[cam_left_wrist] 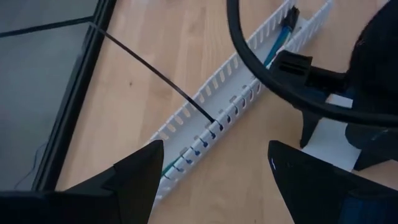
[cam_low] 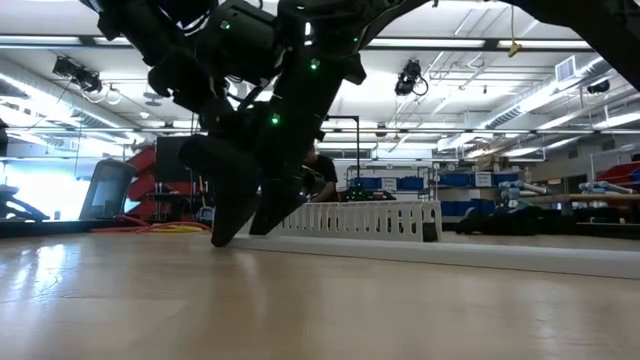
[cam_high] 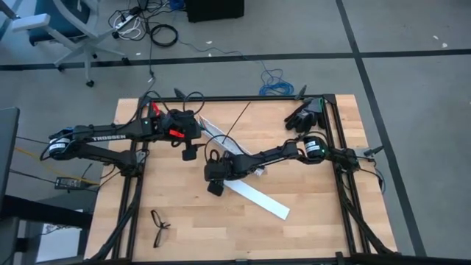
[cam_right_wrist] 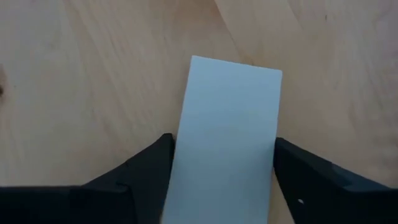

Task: Ziptie cables
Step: Close the white cable duct

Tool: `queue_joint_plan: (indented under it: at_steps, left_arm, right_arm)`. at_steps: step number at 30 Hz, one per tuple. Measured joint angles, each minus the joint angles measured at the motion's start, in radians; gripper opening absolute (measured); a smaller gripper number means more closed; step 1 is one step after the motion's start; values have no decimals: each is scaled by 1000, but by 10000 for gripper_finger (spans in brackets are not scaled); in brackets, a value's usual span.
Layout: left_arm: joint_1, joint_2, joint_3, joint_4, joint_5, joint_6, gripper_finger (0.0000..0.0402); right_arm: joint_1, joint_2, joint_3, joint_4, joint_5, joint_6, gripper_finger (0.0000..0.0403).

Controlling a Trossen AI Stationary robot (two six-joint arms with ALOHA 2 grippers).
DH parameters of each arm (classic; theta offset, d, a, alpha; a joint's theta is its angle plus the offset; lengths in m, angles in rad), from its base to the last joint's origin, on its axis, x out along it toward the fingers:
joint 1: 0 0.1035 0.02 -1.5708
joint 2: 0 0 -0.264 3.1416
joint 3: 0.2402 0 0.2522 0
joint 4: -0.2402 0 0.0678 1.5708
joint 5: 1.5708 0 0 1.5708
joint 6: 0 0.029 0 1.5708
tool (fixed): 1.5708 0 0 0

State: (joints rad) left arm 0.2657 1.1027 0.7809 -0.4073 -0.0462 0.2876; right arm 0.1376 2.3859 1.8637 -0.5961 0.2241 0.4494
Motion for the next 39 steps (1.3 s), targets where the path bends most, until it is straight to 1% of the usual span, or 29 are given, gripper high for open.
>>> queue_joint_plan:
  at_steps: [4, 6, 9, 13, 15, 21, 25, 30, 39]
  left_arm:
    - [0, 0, 0, -2, 9, -10, 300]
    - [0, 0, 0, -2, 16, -25, 300]
    - [0, 0, 0, -2, 20, -30, 300]
    - [0, 0, 0, -4, 20, -31, 300]
    - [0, 0, 0, -4, 22, -31, 300]
    - [0, 0, 0, -3, 35, -34, 300]
    - [0, 0, 0, -3, 34, -34, 300]
    - [0, 0, 0, -3, 34, -33, 300]
    - [0, 0, 0, -2, 33, -7, 300]
  right_arm:
    - [9, 0, 0, -4, 2, 4, 216]
    - [15, -1, 0, -9, 7, 2, 207]
    - [26, -1, -1, -11, 31, 19, 207]
    - [34, 0, -1, -14, 55, 43, 230]
    - [37, 0, -1, -14, 60, 44, 233]
    - [58, 0, -1, -15, 75, 42, 203]
    - [76, 0, -1, -18, 84, 39, 202]
    - [91, 0, -2, -15, 105, 47, 212]
    - [105, -6, -2, -18, 118, 40, 199]
